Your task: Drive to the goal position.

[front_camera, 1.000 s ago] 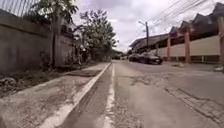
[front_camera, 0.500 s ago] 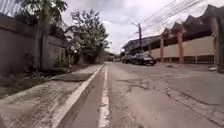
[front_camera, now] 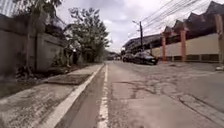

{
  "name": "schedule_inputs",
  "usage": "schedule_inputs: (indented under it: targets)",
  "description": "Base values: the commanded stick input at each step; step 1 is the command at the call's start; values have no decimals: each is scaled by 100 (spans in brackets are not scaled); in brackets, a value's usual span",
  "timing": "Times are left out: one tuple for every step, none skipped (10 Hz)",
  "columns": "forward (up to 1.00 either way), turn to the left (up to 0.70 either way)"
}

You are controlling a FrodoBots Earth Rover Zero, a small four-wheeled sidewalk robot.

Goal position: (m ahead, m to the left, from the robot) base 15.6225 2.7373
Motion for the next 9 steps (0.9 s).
schedule_inputs:
  targets:
    - [70,0]
    - [70,0]
    - [70,0]
    - [70,0]
    - [70,0]
    - [70,0]
    - [70,0]
    - [70,0]
    - [70,0]
